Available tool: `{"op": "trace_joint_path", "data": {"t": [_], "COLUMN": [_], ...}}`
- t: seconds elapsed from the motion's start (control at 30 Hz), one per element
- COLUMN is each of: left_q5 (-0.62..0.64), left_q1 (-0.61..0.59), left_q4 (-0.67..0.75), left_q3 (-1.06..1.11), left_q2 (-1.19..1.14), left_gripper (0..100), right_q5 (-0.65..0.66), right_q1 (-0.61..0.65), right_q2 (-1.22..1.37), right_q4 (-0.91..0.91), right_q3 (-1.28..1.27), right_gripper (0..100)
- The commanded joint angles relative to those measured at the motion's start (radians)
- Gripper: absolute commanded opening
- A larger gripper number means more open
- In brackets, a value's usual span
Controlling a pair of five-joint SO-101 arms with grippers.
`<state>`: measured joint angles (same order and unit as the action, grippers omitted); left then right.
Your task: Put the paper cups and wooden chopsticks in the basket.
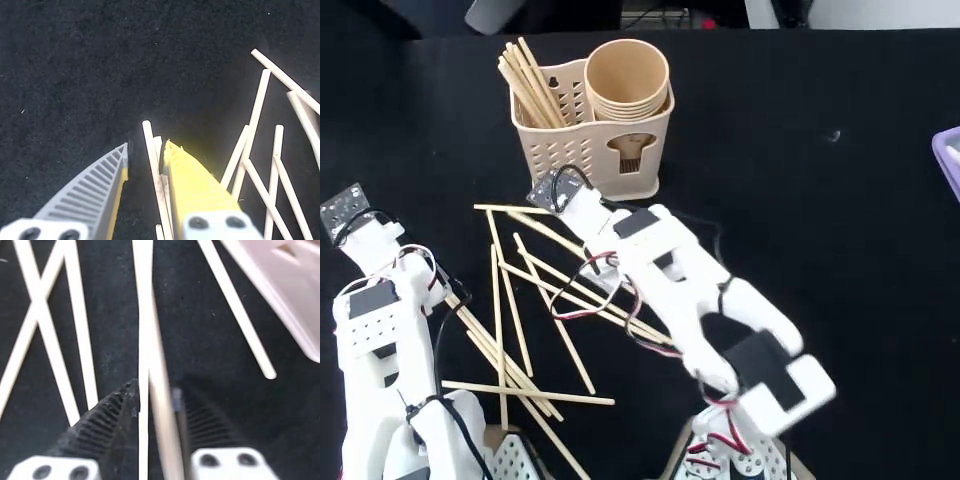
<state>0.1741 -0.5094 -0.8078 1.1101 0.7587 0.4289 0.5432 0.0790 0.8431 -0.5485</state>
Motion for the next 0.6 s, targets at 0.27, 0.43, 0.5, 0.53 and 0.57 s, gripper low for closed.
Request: {"op": "trace_joint_path", "data": {"t": [0.27,0.43,0.5,0.53,0.57], "left_q5": [0.003,0.003,0.003,0.003,0.003], "left_q1": [-0.015,-0.015,-0.015,-0.015,-0.015], "left_q4": [0.015,0.015,0.015,0.015,0.015], "left_q3": [-0.021,-0.021,-0.021,-0.021,-0.021], "left_q2": [-0.002,-0.002,-0.002,-0.002,-0.002], "left_gripper": [12,12,12,12,12], "right_q5": [-0.002,0.006,0.006,0.006,0.006], "right_q1": [0.023,0.023,0.023,0.023,0.023], "right_q2": [0.140,0.147,0.147,0.147,0.145], "right_q4": [0.037,0.035,0.038,0.043,0.044], "right_q3": [0.173,0.170,0.166,0.166,0.165], "right_gripper": [13.1,4.4,1.1,2.8,2.9]}}
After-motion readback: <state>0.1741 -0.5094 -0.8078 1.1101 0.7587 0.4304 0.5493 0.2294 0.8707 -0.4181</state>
